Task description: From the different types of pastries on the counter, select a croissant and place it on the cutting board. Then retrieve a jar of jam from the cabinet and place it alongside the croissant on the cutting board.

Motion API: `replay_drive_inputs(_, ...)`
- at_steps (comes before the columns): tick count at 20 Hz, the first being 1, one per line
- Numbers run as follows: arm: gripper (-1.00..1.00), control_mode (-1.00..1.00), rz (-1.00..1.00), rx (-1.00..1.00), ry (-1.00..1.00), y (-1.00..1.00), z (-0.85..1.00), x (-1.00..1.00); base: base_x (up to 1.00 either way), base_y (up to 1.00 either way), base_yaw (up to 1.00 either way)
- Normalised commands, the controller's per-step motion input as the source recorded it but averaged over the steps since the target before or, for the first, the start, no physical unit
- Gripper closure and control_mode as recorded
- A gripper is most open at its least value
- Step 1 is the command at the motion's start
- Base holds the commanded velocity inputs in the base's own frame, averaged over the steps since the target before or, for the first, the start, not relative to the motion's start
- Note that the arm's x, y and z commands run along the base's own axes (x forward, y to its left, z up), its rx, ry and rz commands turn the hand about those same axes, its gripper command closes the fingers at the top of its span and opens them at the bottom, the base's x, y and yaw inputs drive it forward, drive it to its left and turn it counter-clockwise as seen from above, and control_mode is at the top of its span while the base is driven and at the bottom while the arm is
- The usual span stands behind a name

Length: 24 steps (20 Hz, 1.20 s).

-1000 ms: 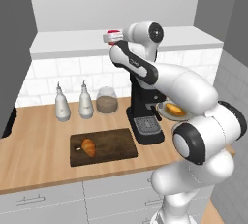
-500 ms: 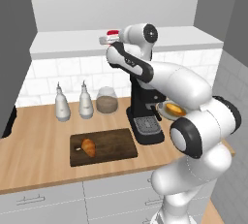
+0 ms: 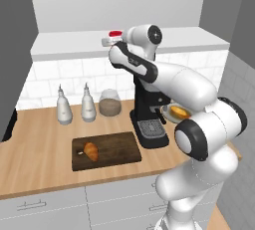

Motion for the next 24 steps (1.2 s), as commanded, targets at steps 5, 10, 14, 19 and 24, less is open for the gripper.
replay_drive_inputs(5,1.00,-1.00,0.00,0.00,0.00,-0.01,0.05,-0.25,0.00,0.00,0.00)
replay_drive_inputs(10,1.00,-1.00,0.00,0.02,0.00,-0.14,0.04,-0.86,0.00,0.00,0.00)
replay_drive_inputs(14,1.00,-1.00,0.03,0.04,-0.02,-0.20,0.00,-1.00,0.00,0.00,0.00)
replay_drive_inputs(19,1.00,-1.00,0.05,0.02,0.00,-0.07,0.00,-1.00,0.00,0.00,0.00)
replay_drive_inputs(24,1.00,-1.00,-0.21,0.00,0.11,0.50,-0.12,-0.56,0.00,0.00,0.00)
